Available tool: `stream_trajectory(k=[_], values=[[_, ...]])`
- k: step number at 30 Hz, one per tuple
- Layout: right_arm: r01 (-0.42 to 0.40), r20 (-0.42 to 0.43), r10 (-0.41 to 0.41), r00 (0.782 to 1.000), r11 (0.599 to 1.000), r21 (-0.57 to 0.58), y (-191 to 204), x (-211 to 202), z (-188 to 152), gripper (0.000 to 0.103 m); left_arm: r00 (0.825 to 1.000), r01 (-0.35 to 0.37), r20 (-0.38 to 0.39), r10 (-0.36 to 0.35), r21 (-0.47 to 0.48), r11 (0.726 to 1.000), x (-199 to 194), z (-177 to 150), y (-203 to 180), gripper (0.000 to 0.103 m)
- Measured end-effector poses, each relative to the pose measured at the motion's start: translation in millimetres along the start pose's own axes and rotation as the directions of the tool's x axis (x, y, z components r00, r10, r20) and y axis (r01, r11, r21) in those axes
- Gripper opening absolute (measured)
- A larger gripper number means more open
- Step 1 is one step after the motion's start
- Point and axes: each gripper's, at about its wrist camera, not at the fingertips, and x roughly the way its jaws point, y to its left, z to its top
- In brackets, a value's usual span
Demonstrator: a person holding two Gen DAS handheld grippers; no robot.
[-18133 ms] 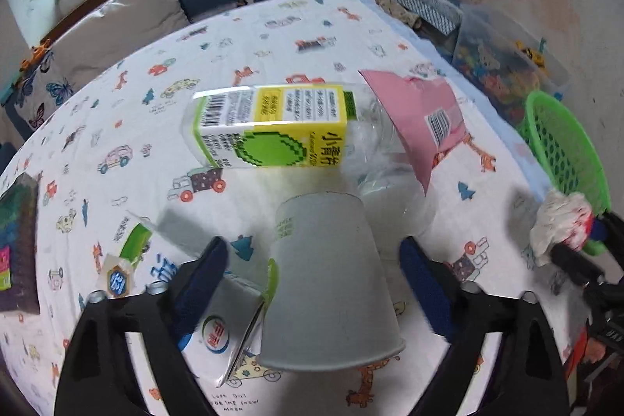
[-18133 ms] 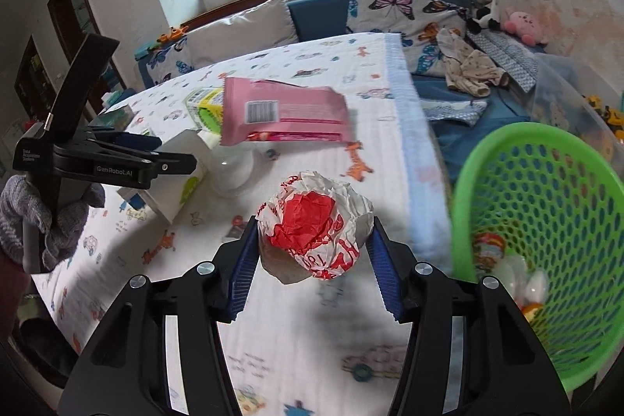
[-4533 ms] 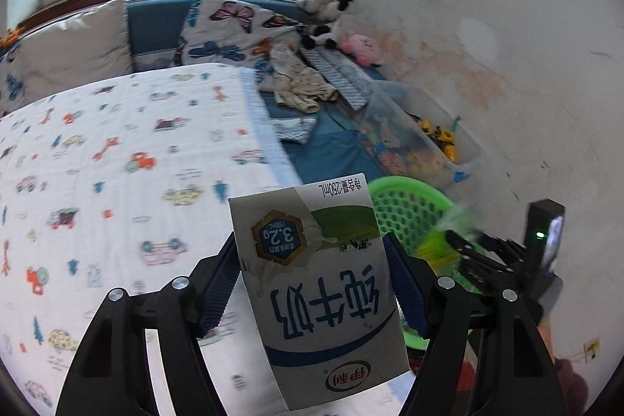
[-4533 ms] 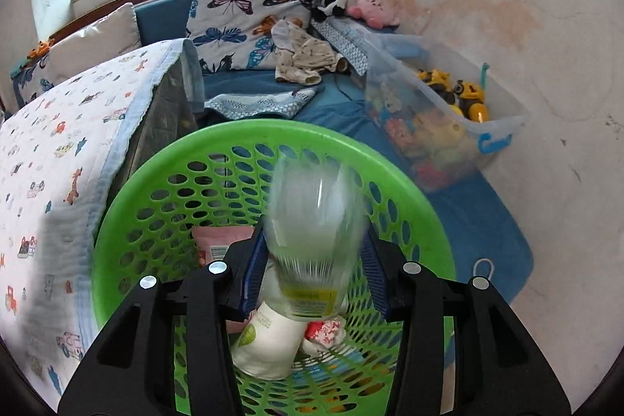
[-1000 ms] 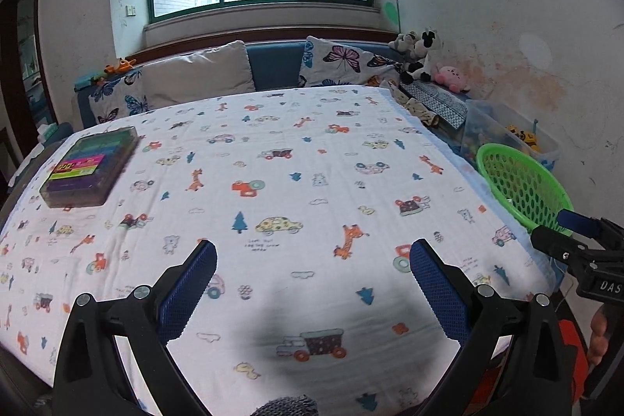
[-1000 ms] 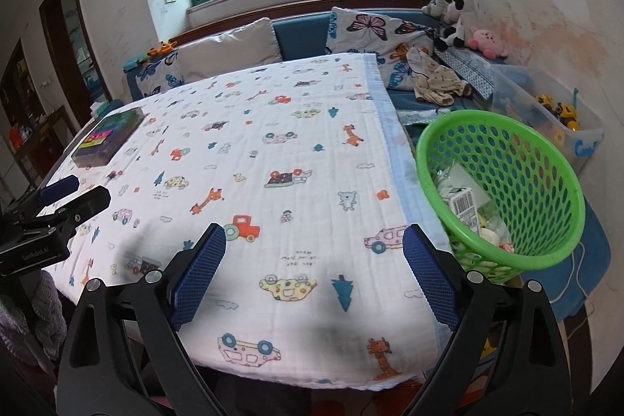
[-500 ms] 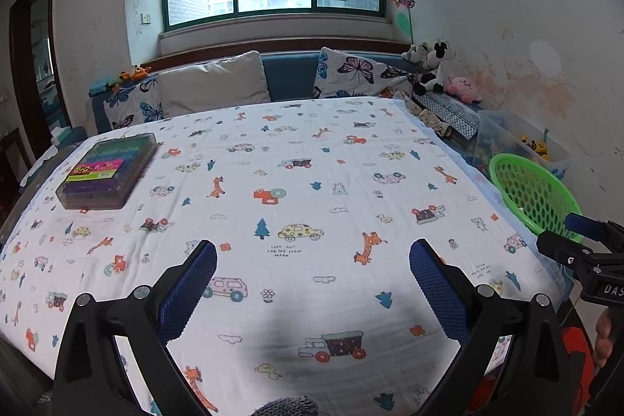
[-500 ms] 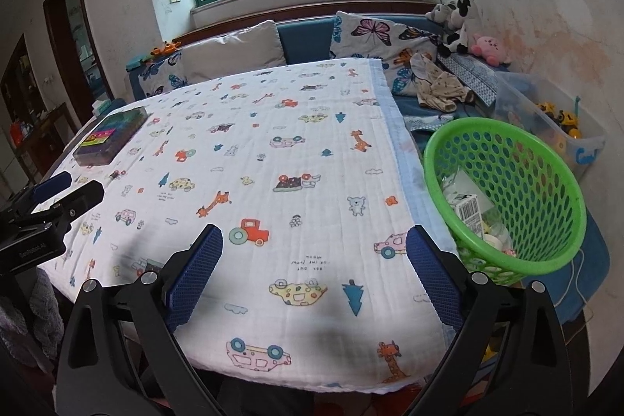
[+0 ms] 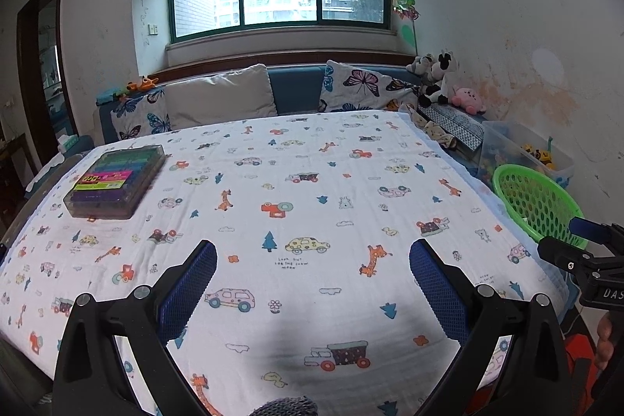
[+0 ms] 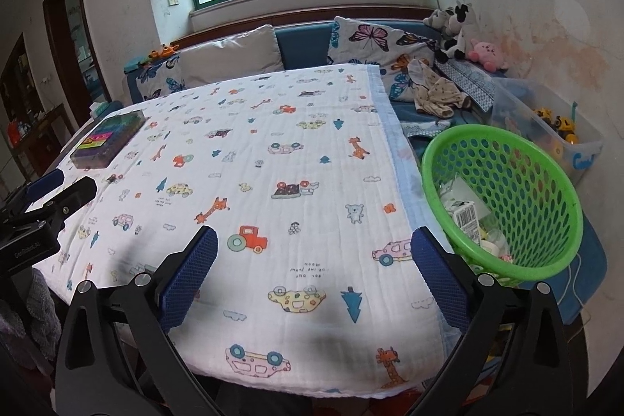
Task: Collect trash
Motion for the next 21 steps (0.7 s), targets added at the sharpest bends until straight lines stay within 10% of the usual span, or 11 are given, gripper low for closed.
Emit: stream_trajectory(k=[21], values=[[-0.001,0.012,0.001,1.000,1.000,0.005,1.0,1.6,3.0,0.098,1.000,-0.024,0.010,0.024,0.008,1.000,0.2,2.6,2.5,0.096]])
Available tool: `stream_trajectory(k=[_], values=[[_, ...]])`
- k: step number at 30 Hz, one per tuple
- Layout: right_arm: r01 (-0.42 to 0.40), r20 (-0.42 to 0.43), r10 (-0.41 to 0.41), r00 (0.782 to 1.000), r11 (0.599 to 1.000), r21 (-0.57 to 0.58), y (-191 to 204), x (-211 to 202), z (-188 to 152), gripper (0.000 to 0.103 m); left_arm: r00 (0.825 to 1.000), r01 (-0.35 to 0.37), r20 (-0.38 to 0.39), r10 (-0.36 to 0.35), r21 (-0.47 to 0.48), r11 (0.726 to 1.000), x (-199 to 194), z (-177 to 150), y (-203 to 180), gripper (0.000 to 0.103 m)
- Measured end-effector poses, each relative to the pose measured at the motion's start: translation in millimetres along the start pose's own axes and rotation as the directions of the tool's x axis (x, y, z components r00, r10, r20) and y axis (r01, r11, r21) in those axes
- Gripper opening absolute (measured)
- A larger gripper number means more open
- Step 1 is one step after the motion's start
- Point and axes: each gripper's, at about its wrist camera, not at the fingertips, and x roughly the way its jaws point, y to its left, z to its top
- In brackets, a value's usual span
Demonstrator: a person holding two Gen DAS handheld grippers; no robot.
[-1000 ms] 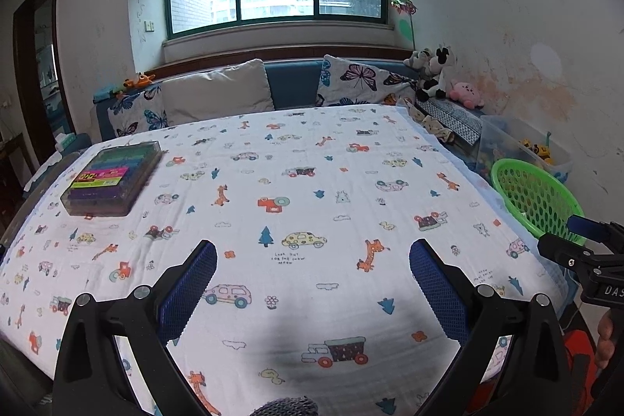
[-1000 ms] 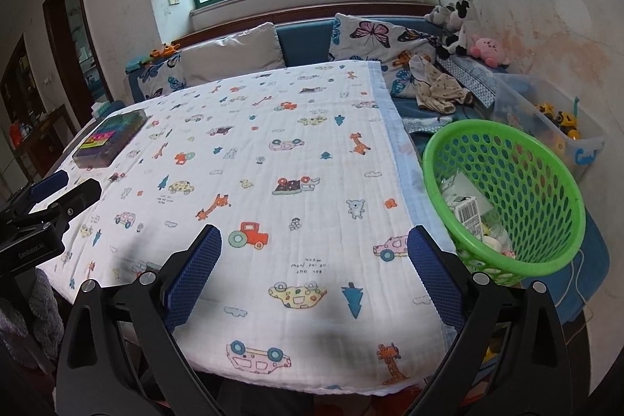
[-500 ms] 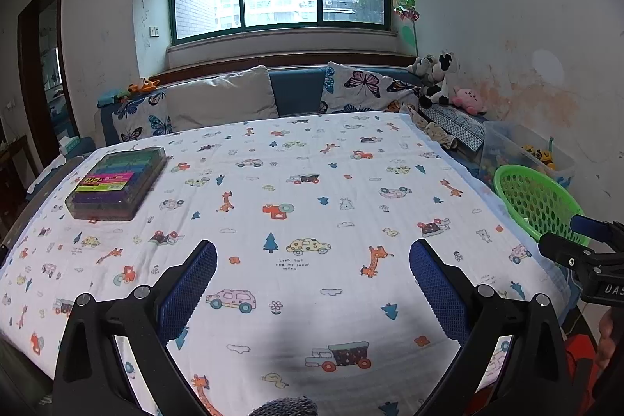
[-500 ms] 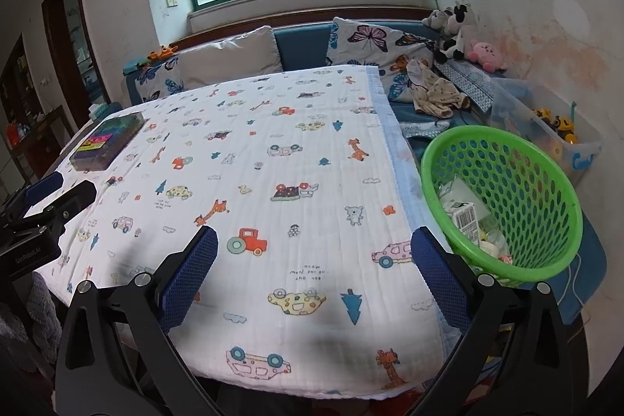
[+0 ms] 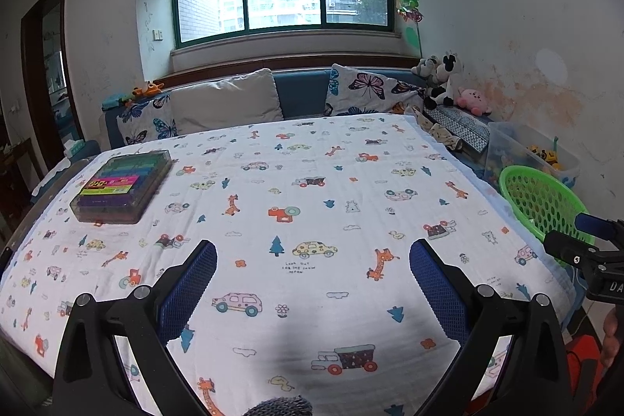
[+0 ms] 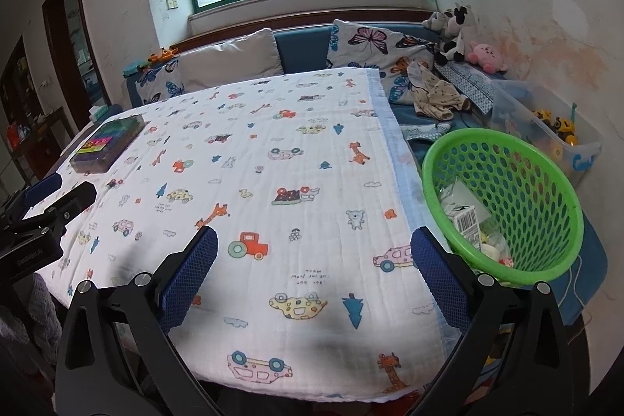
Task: Collect trash
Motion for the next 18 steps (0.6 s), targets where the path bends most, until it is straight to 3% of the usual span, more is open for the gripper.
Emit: stream_trajectory(k=[18], values=[[-0.007,-0.005,0.008,1.000,1.000,0.004,0.4,2.3,-0.6,0.098,1.000,-0.004,-0.001,0.004,0.000,1.000,0.6,-1.5,0.4,0.096]])
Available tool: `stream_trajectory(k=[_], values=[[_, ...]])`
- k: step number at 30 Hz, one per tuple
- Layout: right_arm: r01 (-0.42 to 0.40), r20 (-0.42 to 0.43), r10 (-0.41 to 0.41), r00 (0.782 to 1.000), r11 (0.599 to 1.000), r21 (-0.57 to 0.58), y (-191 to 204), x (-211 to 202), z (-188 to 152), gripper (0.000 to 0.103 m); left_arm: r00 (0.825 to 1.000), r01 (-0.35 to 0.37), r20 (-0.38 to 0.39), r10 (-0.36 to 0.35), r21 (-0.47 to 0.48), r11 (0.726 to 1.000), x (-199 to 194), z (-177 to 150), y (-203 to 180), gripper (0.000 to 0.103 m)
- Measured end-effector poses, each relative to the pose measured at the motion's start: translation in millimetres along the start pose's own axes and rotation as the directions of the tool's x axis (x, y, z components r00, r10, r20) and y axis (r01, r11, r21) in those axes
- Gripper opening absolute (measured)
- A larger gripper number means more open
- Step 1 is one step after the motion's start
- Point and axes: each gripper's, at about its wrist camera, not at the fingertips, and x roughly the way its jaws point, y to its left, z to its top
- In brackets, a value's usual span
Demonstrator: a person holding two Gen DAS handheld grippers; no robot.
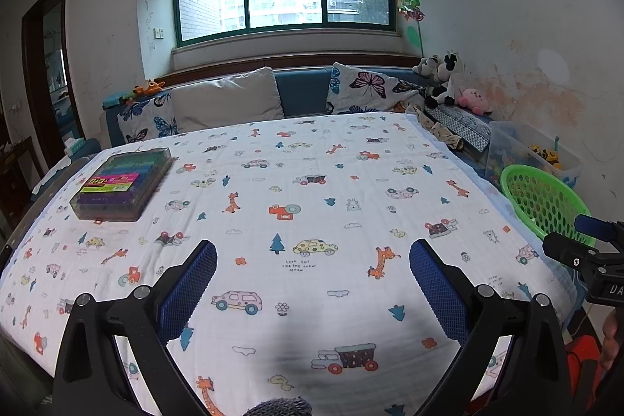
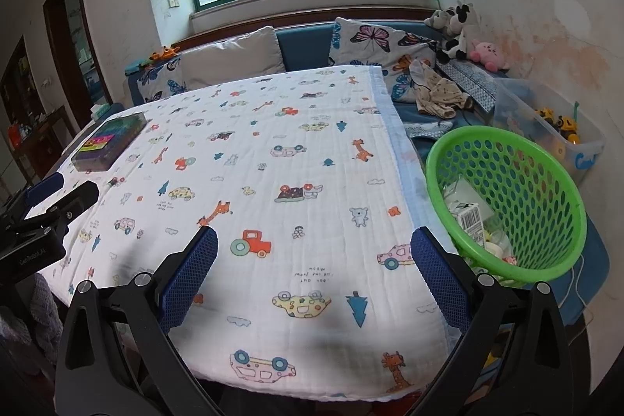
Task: Collect trash
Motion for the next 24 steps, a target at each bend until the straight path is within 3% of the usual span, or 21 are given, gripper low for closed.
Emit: stream_trajectory(k=[24], values=[[0.001,0.001,-0.001,1.000,1.000,0.003,-0.5,0.2,-2.0,0.098,1.000,-0.004,0.000,0.004,-0.002,1.000,0.3,-2.8,-1.1,0.096]])
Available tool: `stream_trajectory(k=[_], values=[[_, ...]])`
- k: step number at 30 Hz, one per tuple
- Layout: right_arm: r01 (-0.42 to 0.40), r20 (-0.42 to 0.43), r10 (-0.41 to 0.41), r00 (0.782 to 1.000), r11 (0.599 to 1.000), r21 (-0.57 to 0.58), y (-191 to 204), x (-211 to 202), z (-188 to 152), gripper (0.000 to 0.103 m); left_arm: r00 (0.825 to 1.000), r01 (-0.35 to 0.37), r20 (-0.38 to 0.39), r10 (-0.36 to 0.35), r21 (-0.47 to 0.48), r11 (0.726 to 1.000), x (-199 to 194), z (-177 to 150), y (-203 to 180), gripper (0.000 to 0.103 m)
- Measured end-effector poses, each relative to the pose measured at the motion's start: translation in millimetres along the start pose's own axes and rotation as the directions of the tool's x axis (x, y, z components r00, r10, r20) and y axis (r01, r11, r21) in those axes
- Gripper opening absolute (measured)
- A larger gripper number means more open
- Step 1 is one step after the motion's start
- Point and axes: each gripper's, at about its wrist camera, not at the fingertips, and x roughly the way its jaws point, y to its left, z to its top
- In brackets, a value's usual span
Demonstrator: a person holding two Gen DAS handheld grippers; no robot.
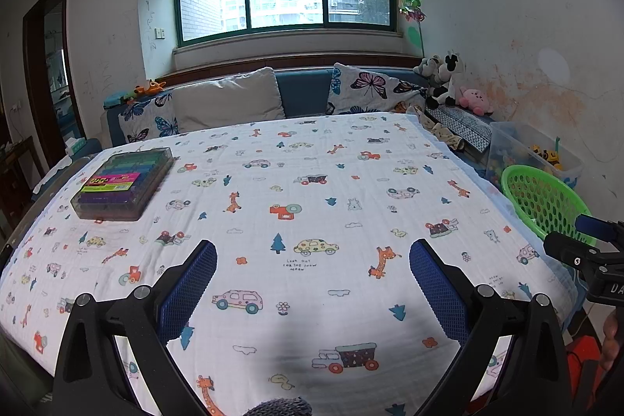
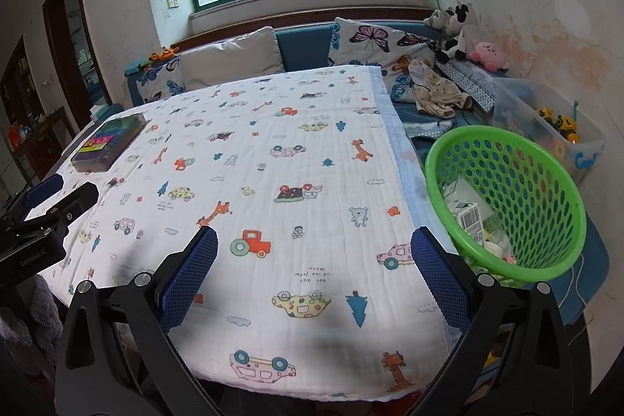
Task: Collect trash
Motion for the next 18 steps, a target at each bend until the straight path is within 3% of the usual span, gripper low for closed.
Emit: stream_trajectory(k=[18], values=[[-0.003,-0.004,0.003,1.000,1.000,-0.001,1.2,0.8,-0.7,0.098,1.000,0.002,-0.001,-0.002,-0.002,1.000,0.6,-0.3,-0.2,0.096]])
